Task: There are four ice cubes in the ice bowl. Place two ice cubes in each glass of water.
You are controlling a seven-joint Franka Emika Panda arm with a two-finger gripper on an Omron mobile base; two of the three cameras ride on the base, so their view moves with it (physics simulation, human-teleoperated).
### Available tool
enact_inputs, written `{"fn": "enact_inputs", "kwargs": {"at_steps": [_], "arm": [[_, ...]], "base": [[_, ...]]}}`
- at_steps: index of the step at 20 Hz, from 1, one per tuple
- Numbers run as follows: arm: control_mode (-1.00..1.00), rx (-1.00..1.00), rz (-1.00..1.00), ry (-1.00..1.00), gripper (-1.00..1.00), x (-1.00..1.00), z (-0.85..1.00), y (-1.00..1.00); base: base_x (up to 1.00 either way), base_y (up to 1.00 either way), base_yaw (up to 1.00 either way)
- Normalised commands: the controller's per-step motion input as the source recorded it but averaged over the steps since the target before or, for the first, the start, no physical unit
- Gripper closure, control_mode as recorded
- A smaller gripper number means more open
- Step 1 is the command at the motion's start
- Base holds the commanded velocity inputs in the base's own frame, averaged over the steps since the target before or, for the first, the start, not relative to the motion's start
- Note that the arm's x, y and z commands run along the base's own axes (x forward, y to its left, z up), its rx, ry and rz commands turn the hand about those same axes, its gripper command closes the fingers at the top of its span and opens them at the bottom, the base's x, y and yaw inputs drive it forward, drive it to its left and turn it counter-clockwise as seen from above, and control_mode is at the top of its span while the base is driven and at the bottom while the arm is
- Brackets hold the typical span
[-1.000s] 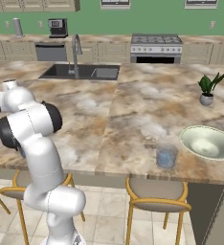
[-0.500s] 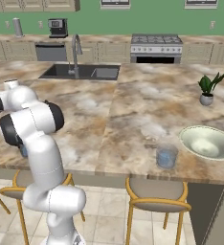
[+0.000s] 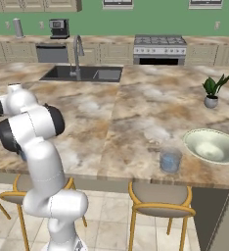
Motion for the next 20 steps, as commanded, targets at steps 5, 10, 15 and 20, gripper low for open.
{"fn": "enact_inputs", "kwargs": {"at_steps": [5, 10, 15, 20], "arm": [[-1.00, 0.00, -0.10, 0.00, 1.00, -0.19, -0.11, 0.04], [-1.00, 0.00, -0.07, 0.01, 1.00, 0.05, -0.20, 0.00], [-1.00, 0.00, -0.05, 0.00, 1.00, 0.02, -0.07, 0.05], [-1.00, 0.00, -0.04, 0.00, 1.00, -0.11, -0.01, 0.05]], "base": [[0.00, 0.00, 0.00], [0.00, 0.00, 0.00], [0.00, 0.00, 0.00], [0.00, 0.00, 0.00]]}}
